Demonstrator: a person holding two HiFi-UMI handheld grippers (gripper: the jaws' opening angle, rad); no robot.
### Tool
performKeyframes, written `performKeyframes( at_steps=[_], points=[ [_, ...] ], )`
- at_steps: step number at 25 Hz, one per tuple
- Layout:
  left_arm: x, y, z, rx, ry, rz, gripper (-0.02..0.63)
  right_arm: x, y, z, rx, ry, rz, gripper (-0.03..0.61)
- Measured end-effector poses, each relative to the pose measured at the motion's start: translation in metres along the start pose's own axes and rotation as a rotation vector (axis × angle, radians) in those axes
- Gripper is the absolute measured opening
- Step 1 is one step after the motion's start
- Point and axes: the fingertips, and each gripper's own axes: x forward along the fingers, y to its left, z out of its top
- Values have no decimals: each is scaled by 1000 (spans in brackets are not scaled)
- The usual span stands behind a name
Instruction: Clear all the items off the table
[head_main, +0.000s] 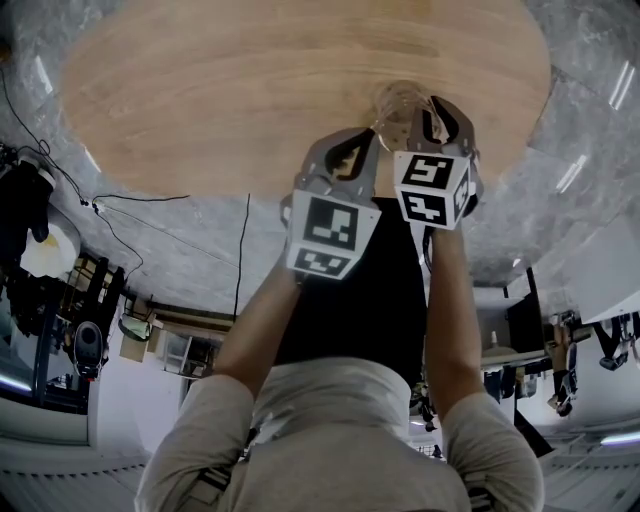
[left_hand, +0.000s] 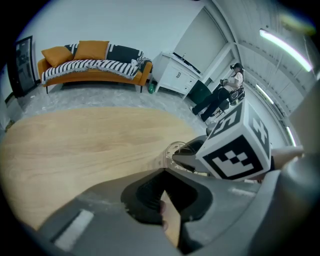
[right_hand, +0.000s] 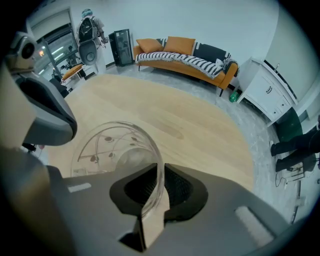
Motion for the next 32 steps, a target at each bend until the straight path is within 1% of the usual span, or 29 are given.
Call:
performKeyframes(
  at_steps=[5, 7, 10, 14, 18, 23, 25, 28, 32],
  points=[
    [-3, 6, -3, 5, -3, 1, 20, 8, 6, 3, -23, -9, -5, 48],
    [-4, 7, -6, 8, -1, 2, 20, 8, 7, 3, -32, -10, -9, 34],
    [-3, 6, -5, 7, -11, 13, 20, 9, 6, 1, -56, -12, -5, 31],
    [-10, 10, -7, 6, -26, 31, 20, 6, 10, 4, -96, -40, -5, 28],
    [-19, 14, -14, 7, -29, 53, 20, -5, 13, 6, -115, -66, -16, 28],
    [-28, 10, -25, -11, -41, 91, 20, -21, 11, -5, -124, -107, -30, 34],
    [-33, 5, -29, -16, -46, 100, 20, -30, 7, -9, -112, -125, -41, 34],
    [-46, -3, -30, -13, -58, 106, 20, -49, 6, -8, -92, -152, -54, 34],
    [-64, -16, -25, 2, -87, 112, 20, -76, 9, -5, -93, -183, -69, 34]
  ],
)
